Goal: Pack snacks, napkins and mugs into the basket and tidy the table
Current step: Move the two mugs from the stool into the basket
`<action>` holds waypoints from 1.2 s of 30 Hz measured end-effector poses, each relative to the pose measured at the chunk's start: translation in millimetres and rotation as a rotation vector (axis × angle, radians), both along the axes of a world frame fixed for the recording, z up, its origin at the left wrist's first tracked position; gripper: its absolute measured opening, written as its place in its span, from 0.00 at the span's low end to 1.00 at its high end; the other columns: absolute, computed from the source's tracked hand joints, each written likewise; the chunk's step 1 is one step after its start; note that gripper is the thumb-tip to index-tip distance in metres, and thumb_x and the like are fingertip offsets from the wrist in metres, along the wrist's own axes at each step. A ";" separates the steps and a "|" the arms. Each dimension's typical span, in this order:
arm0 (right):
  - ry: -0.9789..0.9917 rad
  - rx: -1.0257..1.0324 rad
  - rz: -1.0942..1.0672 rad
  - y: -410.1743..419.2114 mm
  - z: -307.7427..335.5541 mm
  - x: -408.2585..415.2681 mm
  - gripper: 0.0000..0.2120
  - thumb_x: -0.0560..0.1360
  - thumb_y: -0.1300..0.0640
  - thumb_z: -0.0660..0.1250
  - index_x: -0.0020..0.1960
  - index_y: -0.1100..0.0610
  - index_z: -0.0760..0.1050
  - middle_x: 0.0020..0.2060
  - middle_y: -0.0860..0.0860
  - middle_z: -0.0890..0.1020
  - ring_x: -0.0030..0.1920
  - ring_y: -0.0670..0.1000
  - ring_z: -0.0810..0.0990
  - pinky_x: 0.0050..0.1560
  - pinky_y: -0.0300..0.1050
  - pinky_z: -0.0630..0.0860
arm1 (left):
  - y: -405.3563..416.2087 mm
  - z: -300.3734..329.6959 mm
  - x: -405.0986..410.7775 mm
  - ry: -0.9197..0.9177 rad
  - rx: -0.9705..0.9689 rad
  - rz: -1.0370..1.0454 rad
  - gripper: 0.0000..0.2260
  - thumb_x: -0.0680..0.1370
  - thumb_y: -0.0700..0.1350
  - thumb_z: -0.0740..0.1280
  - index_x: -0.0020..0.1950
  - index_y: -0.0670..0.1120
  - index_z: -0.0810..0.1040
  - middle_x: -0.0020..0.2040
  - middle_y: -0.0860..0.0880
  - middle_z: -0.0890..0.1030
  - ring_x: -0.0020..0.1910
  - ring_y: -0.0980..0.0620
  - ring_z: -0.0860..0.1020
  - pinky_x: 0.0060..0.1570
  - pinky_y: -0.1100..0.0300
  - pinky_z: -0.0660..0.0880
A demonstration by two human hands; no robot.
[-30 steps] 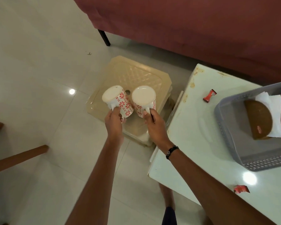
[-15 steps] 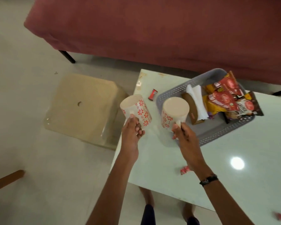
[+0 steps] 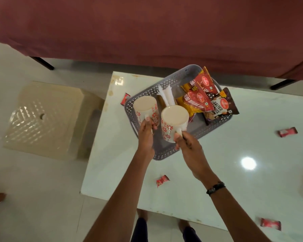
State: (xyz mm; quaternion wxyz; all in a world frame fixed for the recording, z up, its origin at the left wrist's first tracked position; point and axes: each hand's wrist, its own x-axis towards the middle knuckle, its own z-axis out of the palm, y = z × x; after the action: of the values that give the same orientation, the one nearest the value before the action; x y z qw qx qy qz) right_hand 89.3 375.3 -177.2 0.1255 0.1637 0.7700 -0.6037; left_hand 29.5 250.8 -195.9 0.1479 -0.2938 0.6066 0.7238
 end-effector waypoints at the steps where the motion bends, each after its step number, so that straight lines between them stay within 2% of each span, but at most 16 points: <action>1: 0.002 -0.002 0.009 0.8 -2.5 -0.3 0.14 0.80 0.52 0.58 0.47 0.64 0.72 0.34 0.46 0.75 0.36 0.43 0.70 0.34 0.31 0.69 | 1.7 -6.0 0.1 -0.003 0.003 0.005 0.11 0.82 0.49 0.54 0.50 0.48 0.74 0.41 0.48 0.73 0.48 0.52 0.72 0.61 0.52 0.70; 4: -0.008 -0.019 0.022 1.0 -8.3 -0.4 0.13 0.80 0.52 0.58 0.49 0.62 0.72 0.35 0.44 0.75 0.36 0.39 0.72 0.35 0.28 0.71 | 3.9 -18.6 0.5 -0.001 -0.012 -0.015 0.16 0.82 0.50 0.53 0.65 0.44 0.71 0.47 0.46 0.75 0.54 0.49 0.72 0.67 0.48 0.69; 7: -0.017 -0.018 0.025 -0.4 -10.9 0.8 0.12 0.80 0.52 0.58 0.50 0.61 0.73 0.37 0.42 0.75 0.39 0.42 0.74 0.37 0.24 0.71 | 4.4 -24.4 -0.3 0.043 -0.014 -0.059 0.18 0.83 0.49 0.52 0.70 0.46 0.67 0.63 0.44 0.75 0.63 0.48 0.74 0.65 0.50 0.72; 10: -0.022 -0.001 0.031 -3.0 -11.4 0.0 0.12 0.80 0.52 0.58 0.50 0.61 0.73 0.36 0.42 0.75 0.38 0.43 0.73 0.37 0.24 0.71 | 6.5 -23.0 -2.8 0.043 -0.095 -0.049 0.18 0.83 0.48 0.50 0.69 0.44 0.67 0.63 0.44 0.76 0.61 0.50 0.75 0.56 0.56 0.76; 12: -0.017 0.005 0.044 -5.8 -10.2 -2.2 0.11 0.80 0.53 0.58 0.52 0.60 0.73 0.37 0.42 0.75 0.38 0.43 0.73 0.36 0.25 0.72 | 7.7 -20.0 -4.4 0.038 -0.320 -0.088 0.16 0.83 0.48 0.52 0.64 0.40 0.71 0.59 0.42 0.78 0.57 0.48 0.77 0.50 0.59 0.77; 14: -0.006 0.012 0.063 -8.8 -9.1 -4.5 0.12 0.80 0.53 0.58 0.54 0.60 0.73 0.39 0.45 0.76 0.38 0.44 0.74 0.36 0.26 0.73 | 4.2 -19.1 -5.9 0.080 -0.622 -0.161 0.12 0.81 0.44 0.56 0.56 0.36 0.73 0.55 0.39 0.78 0.55 0.43 0.77 0.53 0.51 0.76; 16: 0.005 0.018 0.077 -11.1 -8.7 -6.0 0.12 0.81 0.53 0.58 0.55 0.61 0.73 0.41 0.46 0.77 0.38 0.44 0.74 0.35 0.27 0.73 | -1.9 -16.2 -7.4 0.085 -0.837 -0.262 0.12 0.79 0.41 0.61 0.58 0.34 0.72 0.58 0.37 0.76 0.58 0.40 0.74 0.57 0.50 0.72; 19: 0.007 0.012 0.082 -13.7 -9.5 -7.7 0.12 0.81 0.54 0.58 0.53 0.63 0.73 0.41 0.48 0.76 0.38 0.45 0.73 0.34 0.28 0.73 | -10.3 -10.7 -11.9 -0.025 -0.956 -0.410 0.17 0.78 0.44 0.62 0.63 0.36 0.69 0.63 0.39 0.73 0.60 0.38 0.74 0.57 0.48 0.71; 22: 0.009 0.007 0.086 -16.7 -10.6 -8.9 0.13 0.81 0.54 0.58 0.50 0.64 0.72 0.39 0.50 0.76 0.38 0.44 0.72 0.35 0.32 0.73 | -13.8 -14.7 -18.0 -0.116 -0.987 -0.551 0.16 0.79 0.46 0.60 0.61 0.36 0.73 0.61 0.38 0.76 0.59 0.37 0.76 0.53 0.50 0.72; 25: 0.016 0.003 0.079 -22.0 -13.3 -10.6 0.14 0.81 0.54 0.58 0.49 0.66 0.72 0.38 0.58 0.78 0.38 0.48 0.72 0.37 0.39 0.72 | -14.8 -17.4 -22.8 -0.092 -0.975 -0.515 0.11 0.79 0.42 0.59 0.52 0.36 0.78 0.55 0.38 0.81 0.54 0.37 0.79 0.44 0.53 0.71; 27: 0.021 -0.002 0.078 -26.4 -15.8 -12.1 0.15 0.81 0.53 0.58 0.48 0.66 0.72 0.37 0.57 0.77 0.38 0.48 0.72 0.37 0.36 0.71 | -14.3 -14.8 -25.9 -0.044 -0.973 -0.490 0.10 0.79 0.39 0.59 0.49 0.36 0.78 0.52 0.38 0.82 0.52 0.37 0.79 0.41 0.54 0.69; 29: 0.023 -0.003 0.067 -30.0 -19.3 -14.4 0.14 0.81 0.53 0.57 0.48 0.65 0.72 0.35 0.50 0.76 0.37 0.46 0.72 0.35 0.31 0.70 | -15.0 -12.5 -30.9 -0.041 -0.918 -0.460 0.11 0.79 0.40 0.58 0.52 0.35 0.77 0.54 0.36 0.81 0.54 0.35 0.78 0.45 0.51 0.70; 32: 0.012 -0.001 0.069 -32.1 -25.9 -20.8 0.14 0.81 0.53 0.57 0.54 0.64 0.73 0.41 0.51 0.77 0.39 0.44 0.74 0.36 0.32 0.74 | -20.8 -8.6 -36.0 -0.141 -0.757 -0.379 0.15 0.81 0.44 0.56 0.59 0.35 0.74 0.59 0.34 0.78 0.59 0.35 0.76 0.56 0.46 0.72; 36: -0.016 -0.013 0.137 -27.8 -34.3 -25.7 0.12 0.81 0.53 0.58 0.52 0.62 0.72 0.40 0.48 0.77 0.37 0.40 0.74 0.36 0.31 0.74 | -25.1 3.9 -22.0 -0.096 -0.613 -0.212 0.18 0.82 0.50 0.52 0.59 0.39 0.75 0.59 0.37 0.79 0.59 0.37 0.76 0.59 0.43 0.75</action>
State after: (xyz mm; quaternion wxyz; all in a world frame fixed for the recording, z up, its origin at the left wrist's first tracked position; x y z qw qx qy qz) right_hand 63.6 347.5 -211.5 0.1740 0.1146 0.7745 -0.5972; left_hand 7.6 225.7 -192.0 0.1556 -0.2939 0.8157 0.4733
